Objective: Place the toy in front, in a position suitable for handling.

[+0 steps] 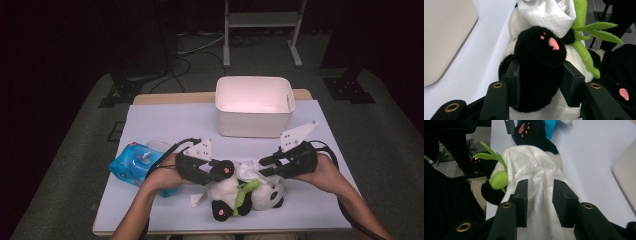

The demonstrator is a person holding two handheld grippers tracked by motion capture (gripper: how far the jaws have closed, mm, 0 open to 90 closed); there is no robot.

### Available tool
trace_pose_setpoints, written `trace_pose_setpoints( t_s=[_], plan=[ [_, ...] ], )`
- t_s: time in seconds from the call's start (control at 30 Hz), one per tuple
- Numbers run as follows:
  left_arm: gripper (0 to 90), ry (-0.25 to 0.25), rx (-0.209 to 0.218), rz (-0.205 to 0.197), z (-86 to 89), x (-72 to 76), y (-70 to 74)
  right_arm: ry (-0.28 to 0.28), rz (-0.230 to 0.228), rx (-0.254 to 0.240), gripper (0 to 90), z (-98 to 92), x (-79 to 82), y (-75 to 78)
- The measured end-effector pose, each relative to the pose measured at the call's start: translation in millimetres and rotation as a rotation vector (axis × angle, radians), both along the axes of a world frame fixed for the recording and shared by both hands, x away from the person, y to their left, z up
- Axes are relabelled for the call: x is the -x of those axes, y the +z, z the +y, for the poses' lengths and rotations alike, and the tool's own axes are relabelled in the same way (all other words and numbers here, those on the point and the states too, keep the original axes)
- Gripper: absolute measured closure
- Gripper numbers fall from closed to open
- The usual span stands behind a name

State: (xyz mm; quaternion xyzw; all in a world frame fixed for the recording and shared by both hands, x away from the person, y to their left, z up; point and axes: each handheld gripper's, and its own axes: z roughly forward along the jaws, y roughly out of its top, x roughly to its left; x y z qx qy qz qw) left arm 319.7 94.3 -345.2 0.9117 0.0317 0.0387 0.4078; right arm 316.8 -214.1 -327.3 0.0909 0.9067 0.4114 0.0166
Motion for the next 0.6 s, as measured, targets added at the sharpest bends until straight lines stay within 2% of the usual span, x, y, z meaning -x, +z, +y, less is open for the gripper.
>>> trace_pose_setpoints(
  t_s=[0.23,0.27,0.33,0.4,0.53,0.6],
  plan=[
    [56.2,0.004,0.0,0.004,-0.6,-0.5,0.0,-0.026,0.018,0.03,65.2,-20.8,0.9,-7.5],
    [56.1,0.004,0.0,0.004,-0.7,-0.5,0.1,-0.031,0.013,0.039,68.5,-21.5,0.8,-9.7],
    [56.1,0.002,-0.002,0.002,-0.9,-0.5,0.3,-0.026,0.034,0.036,78.9,-21.7,-0.9,-13.5],
    [56.1,0.001,-0.004,0.001,-1.1,-0.6,0.5,-0.012,0.03,0.04,86.4,-18.6,-1.8,-15.0],
    [56.1,0.002,0.0,0.002,-1.3,-0.2,0.3,0.01,0.024,0.033,87.4,-3.7,-3.4,-11.0],
    [55.9,0.005,0.004,0.003,-1.2,0.3,-0.1,0.038,0.028,0.022,87.4,7.1,-3.6,-10.4]
  ],
)
